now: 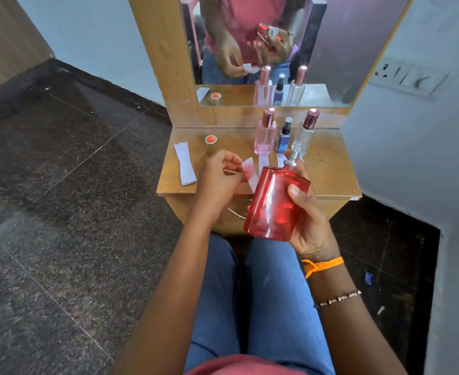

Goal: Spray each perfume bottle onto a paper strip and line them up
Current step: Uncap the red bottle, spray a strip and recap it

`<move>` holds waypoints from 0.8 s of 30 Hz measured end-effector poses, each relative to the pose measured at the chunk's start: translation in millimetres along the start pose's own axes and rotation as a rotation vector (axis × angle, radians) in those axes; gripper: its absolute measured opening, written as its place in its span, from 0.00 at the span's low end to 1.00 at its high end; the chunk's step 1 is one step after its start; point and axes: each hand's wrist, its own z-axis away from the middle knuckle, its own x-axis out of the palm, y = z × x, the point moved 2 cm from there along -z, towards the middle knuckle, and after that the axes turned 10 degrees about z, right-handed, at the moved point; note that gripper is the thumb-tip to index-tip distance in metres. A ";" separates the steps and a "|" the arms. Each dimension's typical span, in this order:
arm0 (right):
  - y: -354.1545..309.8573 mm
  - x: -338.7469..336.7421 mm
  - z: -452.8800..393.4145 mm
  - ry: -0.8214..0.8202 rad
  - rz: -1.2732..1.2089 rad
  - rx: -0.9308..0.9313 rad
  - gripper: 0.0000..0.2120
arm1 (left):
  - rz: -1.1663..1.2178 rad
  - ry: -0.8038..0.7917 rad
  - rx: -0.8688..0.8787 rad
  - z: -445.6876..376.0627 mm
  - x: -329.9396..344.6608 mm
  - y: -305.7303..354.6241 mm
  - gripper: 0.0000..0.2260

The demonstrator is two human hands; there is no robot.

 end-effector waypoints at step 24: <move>-25.4 16.0 0.3 0.162 1.431 -0.327 0.31 | 0.049 -0.063 0.088 25.4 -5.5 36.4 0.09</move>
